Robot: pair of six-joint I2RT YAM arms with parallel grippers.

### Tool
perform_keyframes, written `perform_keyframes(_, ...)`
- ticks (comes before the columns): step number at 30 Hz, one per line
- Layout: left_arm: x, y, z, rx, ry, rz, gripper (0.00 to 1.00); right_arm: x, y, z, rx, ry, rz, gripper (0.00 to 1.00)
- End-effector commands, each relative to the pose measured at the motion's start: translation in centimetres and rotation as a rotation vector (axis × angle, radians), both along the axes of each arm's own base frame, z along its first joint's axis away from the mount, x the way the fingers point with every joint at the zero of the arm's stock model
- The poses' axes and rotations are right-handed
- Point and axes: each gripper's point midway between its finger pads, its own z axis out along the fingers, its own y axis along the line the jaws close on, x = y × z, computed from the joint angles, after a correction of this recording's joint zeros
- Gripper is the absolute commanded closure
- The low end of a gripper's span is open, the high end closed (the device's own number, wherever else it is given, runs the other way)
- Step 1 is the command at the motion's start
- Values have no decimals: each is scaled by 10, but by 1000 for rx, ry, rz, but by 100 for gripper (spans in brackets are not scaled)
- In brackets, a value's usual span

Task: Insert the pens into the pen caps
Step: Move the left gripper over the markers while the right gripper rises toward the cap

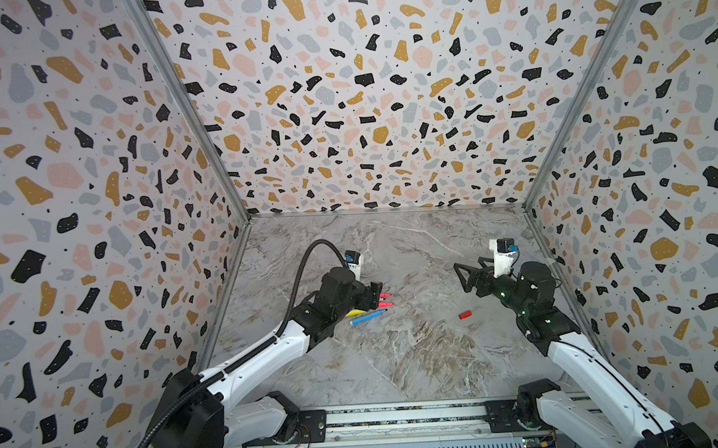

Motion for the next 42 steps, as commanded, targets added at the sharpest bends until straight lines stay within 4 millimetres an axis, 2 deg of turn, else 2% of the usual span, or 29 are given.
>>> perform_keyframes(1, -12, -2, -10, 19, 26, -32, 16, -11, 13, 15, -6, -19, 97, 6)
perform_keyframes(6, -26, -6, -24, 10, 55, -55, 19, -13, 26, 6, 11, 27, 177, 9)
perform_keyframes(9, -34, -2, -33, 50, 83, -42, 21, -12, 31, -1, -4, 78, 192, 9)
perform_keyframes(13, -43, 8, -47, 72, 113, -15, 23, -5, 27, -11, -27, 132, 132, 1)
perform_keyframes(17, -50, 11, -58, 69, 135, -11, 25, 0, 18, -12, -15, 134, 50, 1)
perform_keyframes(20, -51, 11, -65, 70, 147, -13, 24, -2, 17, -13, 31, 136, 32, 1)
perform_keyframes(25, -49, 8, -74, 101, 169, -22, 28, -3, 33, -28, -25, 233, 141, 1)
perform_keyframes(37, -51, -1, -88, 117, 208, -72, 38, -9, 46, -42, -19, 291, 233, 1)
perform_keyframes(42, -49, -5, -92, 125, 214, -84, 38, -9, 48, -43, -16, 296, 239, 1)
